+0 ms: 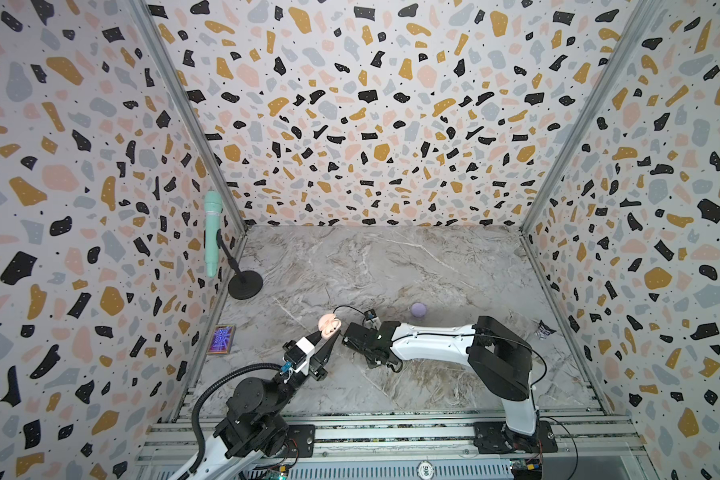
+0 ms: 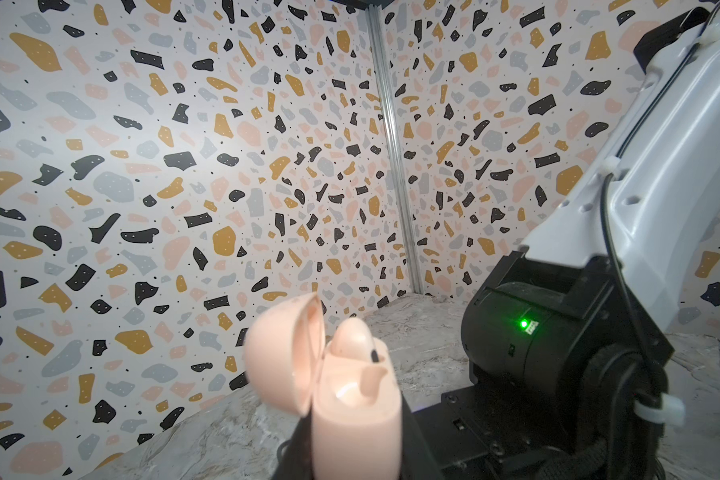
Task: Insert the wireless bluetooth earbuds into the charging case
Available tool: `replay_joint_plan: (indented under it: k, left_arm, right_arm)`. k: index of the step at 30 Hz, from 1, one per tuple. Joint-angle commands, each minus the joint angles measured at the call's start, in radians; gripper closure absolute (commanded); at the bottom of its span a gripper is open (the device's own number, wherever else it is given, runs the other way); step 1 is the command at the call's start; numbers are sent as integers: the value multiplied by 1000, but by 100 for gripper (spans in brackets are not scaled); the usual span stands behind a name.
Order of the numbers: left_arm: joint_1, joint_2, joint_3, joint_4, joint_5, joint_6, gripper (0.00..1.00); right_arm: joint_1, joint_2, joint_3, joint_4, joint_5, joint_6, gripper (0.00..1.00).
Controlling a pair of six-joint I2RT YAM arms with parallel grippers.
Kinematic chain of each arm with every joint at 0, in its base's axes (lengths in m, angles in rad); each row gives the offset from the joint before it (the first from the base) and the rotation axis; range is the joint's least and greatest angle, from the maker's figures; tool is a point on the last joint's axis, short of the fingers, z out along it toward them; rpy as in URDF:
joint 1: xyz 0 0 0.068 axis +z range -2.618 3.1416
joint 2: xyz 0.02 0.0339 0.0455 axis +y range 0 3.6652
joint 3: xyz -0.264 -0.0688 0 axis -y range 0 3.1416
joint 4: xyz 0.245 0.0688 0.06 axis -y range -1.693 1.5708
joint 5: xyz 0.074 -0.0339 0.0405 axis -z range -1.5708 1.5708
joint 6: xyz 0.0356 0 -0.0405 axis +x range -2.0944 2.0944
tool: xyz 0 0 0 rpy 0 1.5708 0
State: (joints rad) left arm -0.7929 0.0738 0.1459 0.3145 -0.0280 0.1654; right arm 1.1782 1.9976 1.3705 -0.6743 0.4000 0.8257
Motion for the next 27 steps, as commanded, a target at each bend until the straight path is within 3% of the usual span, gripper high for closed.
replay_joint_plan:
  k: [1,11,22,27]
  left_arm:
    - [3,-6,-2,37,1,8,100]
    - [3,-8,-2,37,2,7,100]
    - [1,-6,-2,38,2,7,100]
    - [2,-5,-3,38,0,7,100]
  right_arm:
    - [13,14,40,-83,49,13,78]
    - [5,-16,4,-16,-42,-9,71]
    - [-99,-174,-135,141,-252,-68,56]
    - [-156,-205,-189,193,-365,-86,56]
